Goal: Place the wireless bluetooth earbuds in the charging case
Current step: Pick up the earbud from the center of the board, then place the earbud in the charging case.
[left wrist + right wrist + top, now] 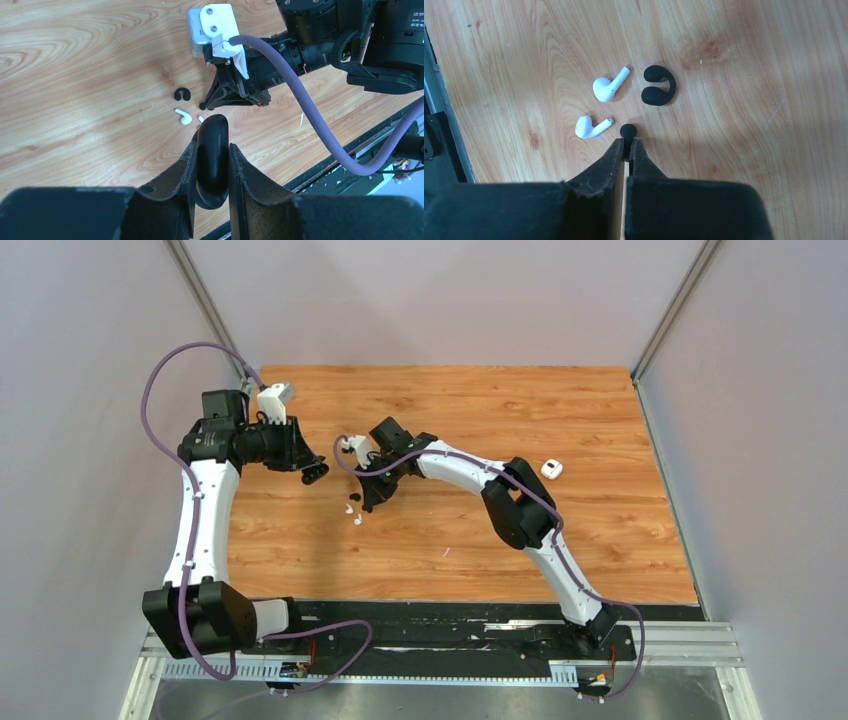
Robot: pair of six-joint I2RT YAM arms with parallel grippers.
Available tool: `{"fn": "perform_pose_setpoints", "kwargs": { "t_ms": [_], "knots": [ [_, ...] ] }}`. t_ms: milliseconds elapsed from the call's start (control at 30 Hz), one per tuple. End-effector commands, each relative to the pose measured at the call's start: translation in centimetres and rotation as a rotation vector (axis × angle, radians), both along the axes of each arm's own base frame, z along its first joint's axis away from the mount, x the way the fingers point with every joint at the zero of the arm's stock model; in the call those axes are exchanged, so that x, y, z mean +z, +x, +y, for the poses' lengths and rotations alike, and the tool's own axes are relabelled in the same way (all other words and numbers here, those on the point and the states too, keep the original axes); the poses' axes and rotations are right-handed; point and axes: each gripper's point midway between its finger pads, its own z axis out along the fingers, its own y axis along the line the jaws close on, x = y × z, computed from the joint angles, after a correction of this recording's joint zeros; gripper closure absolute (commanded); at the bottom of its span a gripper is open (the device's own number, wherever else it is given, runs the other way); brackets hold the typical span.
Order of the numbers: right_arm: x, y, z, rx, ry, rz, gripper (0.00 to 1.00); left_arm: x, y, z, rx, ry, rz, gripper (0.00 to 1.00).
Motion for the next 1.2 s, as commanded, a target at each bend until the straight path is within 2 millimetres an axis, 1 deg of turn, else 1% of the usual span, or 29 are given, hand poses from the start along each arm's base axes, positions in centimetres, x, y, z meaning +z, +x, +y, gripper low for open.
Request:
{"fn": "perform_pose_setpoints", "kwargs": {
  "t_ms": [0,100,167,200,300,333,467,500,533,567,600,633,667,700,733,767,867,900,1033,1167],
  "knots": [
    [2.6,1.2,0.8,0.057,0.060,-0.103,1.00,1.1,-0.1,-0.1,0.002,-0.014,-0.047,1.00],
    [6.3,0.9,-0.3,0.148,0.137,-0.152,1.00,0.9,0.0,-0.2,-0.010,-0.018,-0.042,1.00],
    [9.2,0.8,-1.8,0.217,0.210,-0.189,1.00,0.8,0.1,-0.4,-0.023,-0.033,-0.035,1.00],
    [10.8,0.4,-2.6,0.259,0.256,-0.211,1.00,0.6,0.3,-0.6,-0.032,-0.048,-0.023,1.00],
    [14.5,-0.1,-5.0,0.344,0.328,-0.334,1.00,0.4,0.7,-1.3,-0.067,-0.094,-0.008,1.00],
    [15.6,-0.2,-5.7,0.368,0.345,-0.377,1.00,0.2,0.9,-1.7,-0.079,-0.126,0.009,1.00],
    [19.8,-2.4,-7.9,0.495,0.429,-0.562,1.00,-0.1,1.8,-3.5,-0.149,-0.211,0.024,1.00],
    [20.6,-3.0,-8.3,0.533,0.447,-0.613,1.00,0.2,1.9,-4.1,-0.177,-0.231,0.019,1.00],
    [21.4,-3.5,-8.6,0.565,0.466,-0.662,1.00,-0.2,2.1,-4.9,-0.207,-0.240,0.028,1.00],
    [22.2,-3.9,-8.8,0.592,0.481,-0.707,1.00,0.2,2.3,-5.5,-0.239,-0.248,0.016,1.00],
    [22.8,-4.2,-8.9,0.610,0.493,-0.735,1.00,-0.1,2.4,-6.4,-0.274,-0.255,0.025,1.00],
    [23.5,-4.4,-8.9,0.617,0.506,-0.752,1.00,0.4,2.6,-7.0,-0.305,-0.265,0.009,1.00],
    [24.1,-4.5,-8.8,0.617,0.517,-0.755,1.00,0.2,2.8,-7.9,-0.333,-0.273,0.014,1.00],
    [24.6,-4.6,-8.7,0.617,0.528,-0.751,1.00,0.5,3.0,-8.3,-0.347,-0.289,0.009,1.00],
    [25.0,-4.6,-8.5,0.621,0.538,-0.744,1.00,0.4,3.1,-9.7,-0.389,-0.296,0.010,1.00],
    [25.3,-4.8,-8.4,0.627,0.545,-0.740,1.00,0.7,3.1,-10.3,-0.402,-0.313,0.012,1.00],
    [25.4,-5.2,-7.8,0.653,0.552,-0.759,1.00,1.2,3.3,-12.6,-0.466,-0.365,0.000,1.00],
    [25.3,-5.3,-7.6,0.661,0.549,-0.768,1.00,1.5,3.0,-13.3,-0.486,-0.391,0.011,1.00],
    [25.1,-5.5,-6.8,0.687,0.548,-0.791,1.00,2.3,2.4,-14.9,-0.540,-0.452,-0.009,1.00],
    [24.8,-5.5,-6.5,0.715,0.544,-0.831,1.00,2.4,1.7,-15.3,-0.557,-0.508,0.026,1.00]
  ]
}}
